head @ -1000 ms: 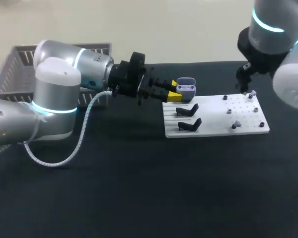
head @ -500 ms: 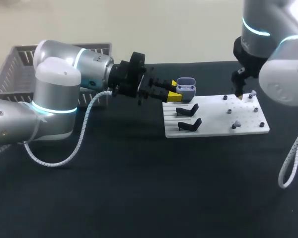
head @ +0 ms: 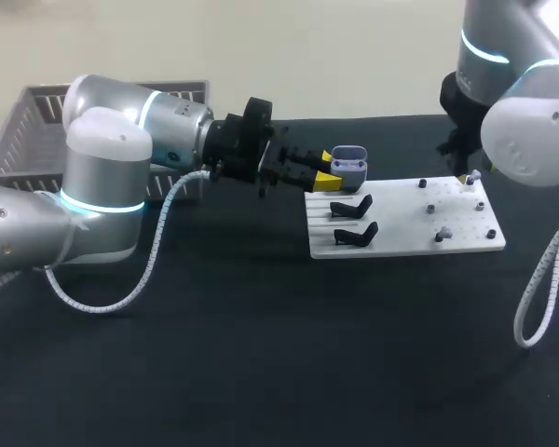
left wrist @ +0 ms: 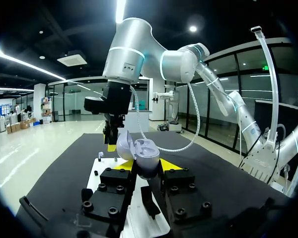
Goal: Pick up each earbud case from the left stands, insert the matching earbuds, close the lid, and place the case in the box.
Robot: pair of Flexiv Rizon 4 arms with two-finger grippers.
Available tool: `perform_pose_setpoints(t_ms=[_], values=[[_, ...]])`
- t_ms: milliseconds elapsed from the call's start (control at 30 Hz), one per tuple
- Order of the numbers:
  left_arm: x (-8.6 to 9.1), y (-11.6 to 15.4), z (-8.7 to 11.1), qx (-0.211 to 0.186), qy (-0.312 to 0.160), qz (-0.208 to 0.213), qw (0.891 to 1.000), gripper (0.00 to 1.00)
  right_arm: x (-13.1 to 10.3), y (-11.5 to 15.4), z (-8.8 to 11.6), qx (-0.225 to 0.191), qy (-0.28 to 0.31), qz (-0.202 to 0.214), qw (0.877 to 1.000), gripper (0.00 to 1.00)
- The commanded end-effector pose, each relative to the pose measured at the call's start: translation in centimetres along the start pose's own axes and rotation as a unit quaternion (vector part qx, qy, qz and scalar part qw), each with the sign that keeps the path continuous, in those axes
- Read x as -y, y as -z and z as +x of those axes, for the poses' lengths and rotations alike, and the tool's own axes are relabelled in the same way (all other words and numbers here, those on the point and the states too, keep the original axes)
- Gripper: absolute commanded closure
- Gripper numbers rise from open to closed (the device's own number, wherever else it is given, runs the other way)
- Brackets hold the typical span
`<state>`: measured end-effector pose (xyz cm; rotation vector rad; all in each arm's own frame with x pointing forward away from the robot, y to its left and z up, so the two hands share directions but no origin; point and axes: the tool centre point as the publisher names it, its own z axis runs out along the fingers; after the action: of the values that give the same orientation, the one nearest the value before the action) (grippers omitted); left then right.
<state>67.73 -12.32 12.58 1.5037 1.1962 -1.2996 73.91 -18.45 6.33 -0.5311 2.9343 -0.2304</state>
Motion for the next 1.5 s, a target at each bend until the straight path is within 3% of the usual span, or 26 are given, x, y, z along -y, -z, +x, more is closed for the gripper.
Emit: perform_pose_setpoints(t_ms=[33,867,1500], values=[[-0.1,0.0,0.0,-0.001,0.0,0.001,1.0,1.0,0.2,-0.7,-0.6,-0.005,-0.001,-0.004,1.0,0.53],[-0.1,0.0,0.0,-0.001,0.0,0.001,1.0,1.0,1.2,-2.9,-1.2,-0.01,-0.017,0.002,1.0,0.53],[-0.1,0.0,0.0,-0.001,0.0,0.001,1.0,1.0,1.5,-3.4,-1.1,-0.009,-0.02,0.007,1.0,0.62]])
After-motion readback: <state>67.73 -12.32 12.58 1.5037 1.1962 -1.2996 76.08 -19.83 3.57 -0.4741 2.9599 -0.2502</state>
